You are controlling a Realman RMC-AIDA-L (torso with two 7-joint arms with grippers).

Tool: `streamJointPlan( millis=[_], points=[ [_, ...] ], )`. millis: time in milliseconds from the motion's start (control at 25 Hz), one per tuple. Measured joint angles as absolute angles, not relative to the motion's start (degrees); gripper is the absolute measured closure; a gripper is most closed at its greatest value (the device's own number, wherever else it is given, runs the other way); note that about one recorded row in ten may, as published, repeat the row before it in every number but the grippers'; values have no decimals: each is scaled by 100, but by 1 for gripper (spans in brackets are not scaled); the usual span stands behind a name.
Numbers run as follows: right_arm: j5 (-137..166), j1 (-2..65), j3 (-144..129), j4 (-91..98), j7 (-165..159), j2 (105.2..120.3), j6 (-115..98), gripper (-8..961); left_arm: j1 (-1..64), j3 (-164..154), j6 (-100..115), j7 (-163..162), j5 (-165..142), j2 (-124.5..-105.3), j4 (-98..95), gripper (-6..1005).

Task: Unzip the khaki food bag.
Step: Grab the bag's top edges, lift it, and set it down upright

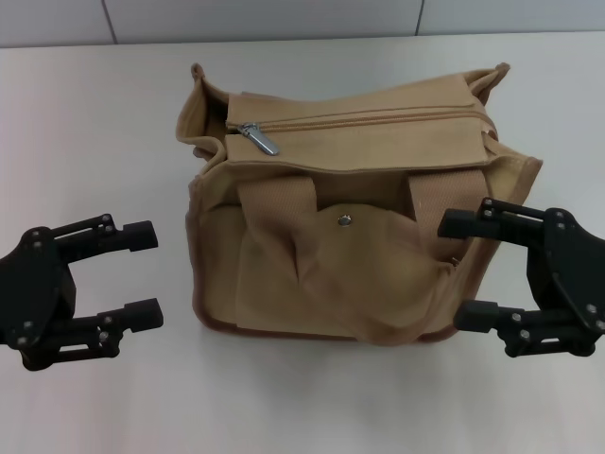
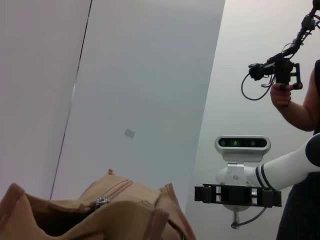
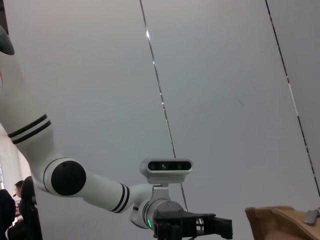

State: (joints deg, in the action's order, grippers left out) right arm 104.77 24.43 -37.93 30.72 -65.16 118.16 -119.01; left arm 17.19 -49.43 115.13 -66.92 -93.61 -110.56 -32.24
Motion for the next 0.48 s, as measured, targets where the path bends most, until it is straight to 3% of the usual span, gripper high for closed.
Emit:
streamJointPlan(
  millis=[480],
  points=[
    [10613,2531,-3803,3046,-6512,11813,-11828,114,1742,-4948,11466,-6694,-9367,-11073,-3209,214]
  ],
)
